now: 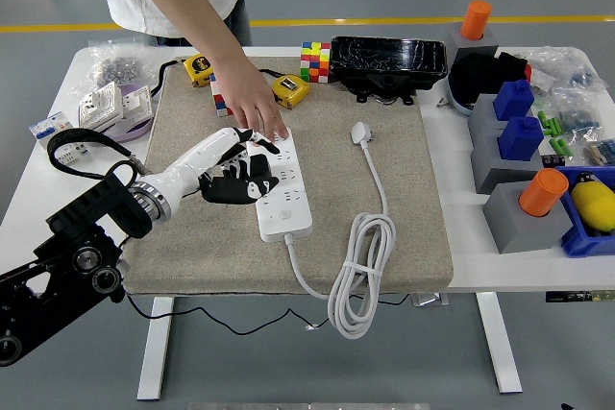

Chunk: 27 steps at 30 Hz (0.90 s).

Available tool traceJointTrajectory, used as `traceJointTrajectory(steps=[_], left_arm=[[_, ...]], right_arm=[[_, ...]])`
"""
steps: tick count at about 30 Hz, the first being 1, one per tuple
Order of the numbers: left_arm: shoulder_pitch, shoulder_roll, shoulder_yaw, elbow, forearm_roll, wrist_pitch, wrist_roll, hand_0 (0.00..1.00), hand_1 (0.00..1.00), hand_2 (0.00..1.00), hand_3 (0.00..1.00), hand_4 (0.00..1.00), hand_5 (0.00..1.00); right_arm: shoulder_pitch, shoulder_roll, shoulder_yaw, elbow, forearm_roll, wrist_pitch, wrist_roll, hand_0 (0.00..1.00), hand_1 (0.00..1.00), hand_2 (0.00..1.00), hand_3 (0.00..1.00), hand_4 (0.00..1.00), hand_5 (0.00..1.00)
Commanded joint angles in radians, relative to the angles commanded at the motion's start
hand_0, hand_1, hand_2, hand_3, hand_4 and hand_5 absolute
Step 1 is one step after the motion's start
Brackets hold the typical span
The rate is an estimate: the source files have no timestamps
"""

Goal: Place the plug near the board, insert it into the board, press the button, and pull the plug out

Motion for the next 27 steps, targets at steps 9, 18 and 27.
traceJointTrajectory(steps=[9,18,27], left_arm=[[-0.011,0.000,0.017,-0.015,-0.036,-0.159,0.141,0.070,0.076,0.133,0.914,0.753,0.002],[-0.034,-0.015,0.063,0.015,-0.051,-0.195,0.187,0.065,0.073,0.133,0.890,0.747,0.002],[-0.070,-0.043,0.108,0.065,-0.073,-0.204,0.190,0.066,0.079,0.138,0.886,0.719,0.002]], right_arm=[[-0.005,0.002,0.004,-0.002,0.000,0.001,-0.001,0.680,0.687,0.695,0.601,0.937,0.533],[-0.013,0.003,0.011,0.000,-0.001,0.000,0.000,0.681,0.687,0.695,0.601,0.937,0.534],[-0.015,0.004,0.015,0.000,-0.001,0.000,0.000,0.682,0.688,0.695,0.600,0.938,0.534]])
